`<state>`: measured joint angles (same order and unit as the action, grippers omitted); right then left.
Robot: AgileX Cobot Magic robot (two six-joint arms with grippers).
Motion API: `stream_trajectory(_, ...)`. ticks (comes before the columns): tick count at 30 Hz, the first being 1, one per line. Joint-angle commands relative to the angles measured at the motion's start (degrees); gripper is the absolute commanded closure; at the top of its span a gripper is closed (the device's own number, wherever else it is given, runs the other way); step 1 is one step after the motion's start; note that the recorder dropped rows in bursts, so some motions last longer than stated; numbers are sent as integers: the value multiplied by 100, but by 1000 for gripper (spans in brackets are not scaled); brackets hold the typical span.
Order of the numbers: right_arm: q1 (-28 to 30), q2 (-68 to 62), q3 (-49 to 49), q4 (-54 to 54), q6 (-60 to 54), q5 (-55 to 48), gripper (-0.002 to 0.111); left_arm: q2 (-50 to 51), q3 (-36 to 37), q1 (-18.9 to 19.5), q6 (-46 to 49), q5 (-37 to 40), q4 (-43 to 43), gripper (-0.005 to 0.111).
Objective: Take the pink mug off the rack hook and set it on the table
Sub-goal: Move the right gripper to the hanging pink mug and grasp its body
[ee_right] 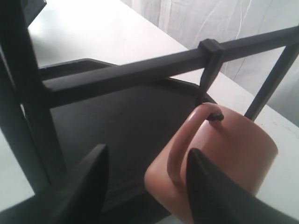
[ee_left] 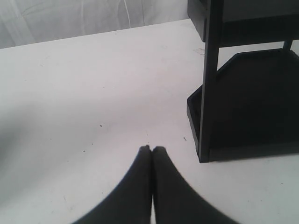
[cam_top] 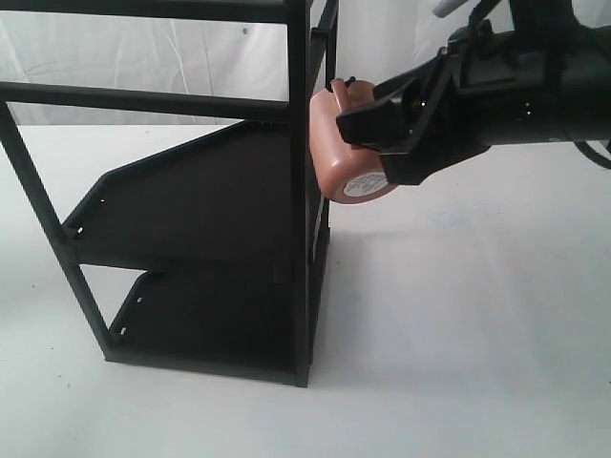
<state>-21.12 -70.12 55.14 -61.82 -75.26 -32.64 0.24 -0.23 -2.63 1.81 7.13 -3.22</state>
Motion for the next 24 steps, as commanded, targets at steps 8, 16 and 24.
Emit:
stream_trajectory(8,-18,-206,44,-974,-1049,107,60,-24,23,26,-30,17,9,107)
stream_trajectory(16,-18,-448,44,-1198,-1188,70,60,-24,23,26,-30,17,9,107)
stream_trajectory(24,-18,-592,44,-1382,-1188,57,60,-24,23,26,-30,17,9,107)
